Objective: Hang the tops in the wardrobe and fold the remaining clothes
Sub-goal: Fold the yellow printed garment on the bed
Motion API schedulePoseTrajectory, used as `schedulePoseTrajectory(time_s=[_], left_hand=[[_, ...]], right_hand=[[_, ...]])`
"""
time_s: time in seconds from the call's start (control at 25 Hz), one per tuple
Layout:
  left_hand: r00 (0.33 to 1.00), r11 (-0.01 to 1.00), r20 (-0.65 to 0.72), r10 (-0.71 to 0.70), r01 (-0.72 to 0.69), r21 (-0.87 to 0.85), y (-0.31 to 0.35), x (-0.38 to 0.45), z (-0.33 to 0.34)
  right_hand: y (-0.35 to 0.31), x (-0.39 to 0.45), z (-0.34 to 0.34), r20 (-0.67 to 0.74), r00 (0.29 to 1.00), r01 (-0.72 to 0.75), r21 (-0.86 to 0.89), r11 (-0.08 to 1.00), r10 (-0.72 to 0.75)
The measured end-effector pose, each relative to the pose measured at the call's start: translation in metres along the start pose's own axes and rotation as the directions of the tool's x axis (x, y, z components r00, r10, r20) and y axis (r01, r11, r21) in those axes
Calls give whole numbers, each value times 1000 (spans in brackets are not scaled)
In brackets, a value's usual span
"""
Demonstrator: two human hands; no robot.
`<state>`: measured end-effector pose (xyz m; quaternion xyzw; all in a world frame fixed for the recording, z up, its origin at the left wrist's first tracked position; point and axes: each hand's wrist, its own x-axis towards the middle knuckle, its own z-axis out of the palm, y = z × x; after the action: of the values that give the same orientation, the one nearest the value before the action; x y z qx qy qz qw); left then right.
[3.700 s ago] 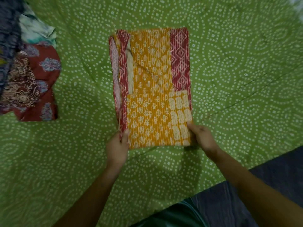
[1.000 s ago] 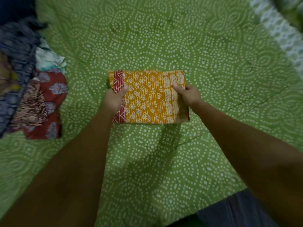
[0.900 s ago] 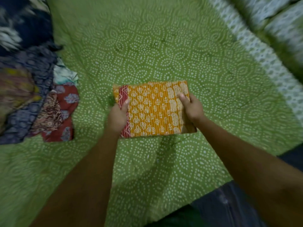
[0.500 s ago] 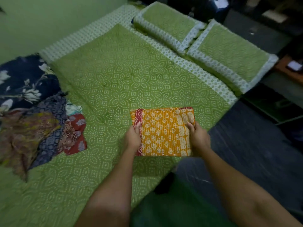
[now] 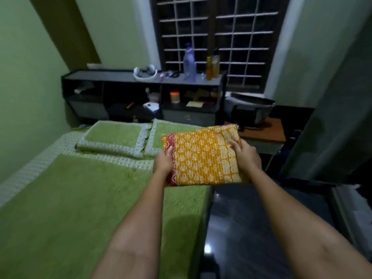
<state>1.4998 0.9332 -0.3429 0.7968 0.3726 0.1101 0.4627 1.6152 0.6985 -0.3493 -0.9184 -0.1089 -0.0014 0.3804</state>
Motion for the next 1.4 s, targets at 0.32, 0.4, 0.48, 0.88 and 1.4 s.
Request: schedulePoseTrajectory(time_s=[0.32,0.4,0.48,0.88,1.4], left_hand=[[965,981,181,189,-177,-81,190,54,225],[933,956,207,293,-280,-91,235,68,277],[888,925,260,380,-367,-98,276,80,331],[379,700,655,654,-631,-335,483,50,595],[197,520,658,727,-783,-340,650,-71,820]], right_hand=[[132,116,-169,-258,943,-224,-26,974,210],[161,141,-202,-346,900,-282,-4,959,264],[195,165,-227,-420,846,-355,17,935,329],[322,198,-373,-762,297,-729,208,652,575],[454,229,-533,-865,-8,-746,339,573,502]])
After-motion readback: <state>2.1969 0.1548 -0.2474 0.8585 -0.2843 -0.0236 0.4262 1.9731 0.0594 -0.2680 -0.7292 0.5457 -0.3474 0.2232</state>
